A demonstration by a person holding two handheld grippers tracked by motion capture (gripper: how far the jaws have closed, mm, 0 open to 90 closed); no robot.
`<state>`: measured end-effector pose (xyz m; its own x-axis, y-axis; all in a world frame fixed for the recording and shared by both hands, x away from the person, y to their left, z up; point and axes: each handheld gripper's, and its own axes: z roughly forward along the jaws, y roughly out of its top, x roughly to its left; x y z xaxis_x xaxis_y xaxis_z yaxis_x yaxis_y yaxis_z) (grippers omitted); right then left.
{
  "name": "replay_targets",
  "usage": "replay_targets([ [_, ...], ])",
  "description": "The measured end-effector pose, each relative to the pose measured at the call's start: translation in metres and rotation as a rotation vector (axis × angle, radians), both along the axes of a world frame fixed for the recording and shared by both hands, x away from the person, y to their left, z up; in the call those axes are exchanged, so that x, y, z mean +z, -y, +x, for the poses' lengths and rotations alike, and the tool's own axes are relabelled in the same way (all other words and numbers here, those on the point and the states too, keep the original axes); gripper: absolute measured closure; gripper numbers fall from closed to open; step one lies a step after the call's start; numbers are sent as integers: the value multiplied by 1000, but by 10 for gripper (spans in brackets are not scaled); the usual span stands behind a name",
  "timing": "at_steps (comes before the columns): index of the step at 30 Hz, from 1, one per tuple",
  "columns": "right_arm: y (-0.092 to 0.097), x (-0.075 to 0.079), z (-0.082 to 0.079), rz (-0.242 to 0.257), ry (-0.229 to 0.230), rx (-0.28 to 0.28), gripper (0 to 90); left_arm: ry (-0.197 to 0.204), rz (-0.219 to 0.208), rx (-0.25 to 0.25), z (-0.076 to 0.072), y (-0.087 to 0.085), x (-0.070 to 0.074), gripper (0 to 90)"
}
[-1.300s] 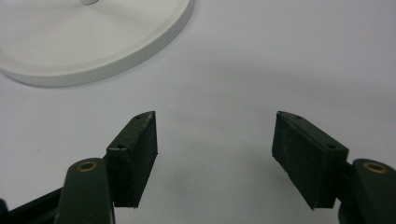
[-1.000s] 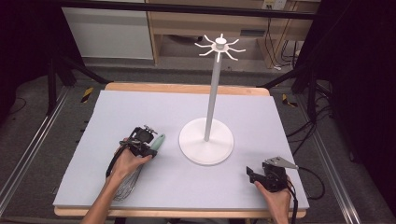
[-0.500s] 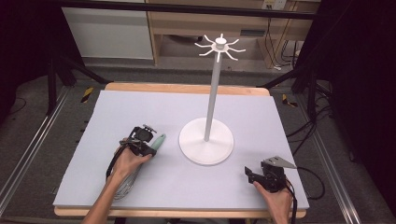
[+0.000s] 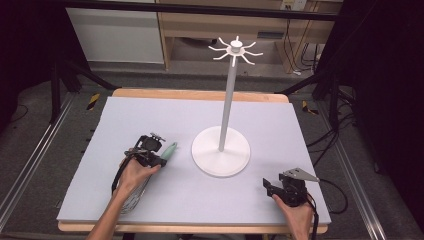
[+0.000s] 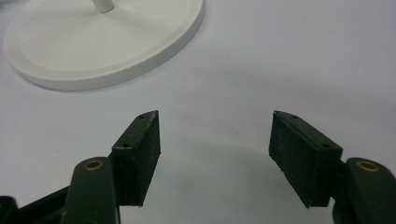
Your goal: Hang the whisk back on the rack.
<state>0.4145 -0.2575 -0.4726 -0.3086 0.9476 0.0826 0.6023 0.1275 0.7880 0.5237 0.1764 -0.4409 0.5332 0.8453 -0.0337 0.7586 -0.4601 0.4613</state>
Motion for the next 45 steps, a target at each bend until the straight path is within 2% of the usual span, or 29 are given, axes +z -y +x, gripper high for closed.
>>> replay_targets([
  [5,-1,2,0,7,-11,-2,347,33,-33,-1,-7,-5,11,684],
  [7,0,2,0,10,-8,3,387,60,-51,1,-13,-7,17,684],
  [9,0,2,0,15,-9,7,386,66,-55,-4,-14,-9,20,684],
  [11,-1,3,0,16,-3,1,384,92,-74,0,-19,-12,26,684],
  [16,-1,2,0,4,7,-2,399,129,-96,7,-27,-16,34,684],
  [17,-1,4,-2,7,14,-6,414,151,-111,14,-30,-18,39,684],
  [18,-1,4,-2,6,13,-7,420,151,-111,14,-30,-18,39,684],
  [19,-1,4,-2,-2,16,-5,428,171,-133,15,-33,-20,43,684],
  [21,-1,3,-2,-5,14,-5,429,179,-141,16,-35,-21,45,684],
  [23,-1,2,-2,-10,0,4,447,209,-163,19,-39,-25,51,685],
  [31,-2,3,-2,-10,5,7,461,263,-194,17,-49,-30,65,685],
  [32,-2,3,-2,-10,6,7,460,280,-199,15,-51,-31,69,685],
  [39,-1,4,-3,-3,9,8,462,320,-210,7,-56,-32,76,685],
  [45,-1,4,-3,-3,12,9,464,377,-241,3,-64,-35,87,685],
])
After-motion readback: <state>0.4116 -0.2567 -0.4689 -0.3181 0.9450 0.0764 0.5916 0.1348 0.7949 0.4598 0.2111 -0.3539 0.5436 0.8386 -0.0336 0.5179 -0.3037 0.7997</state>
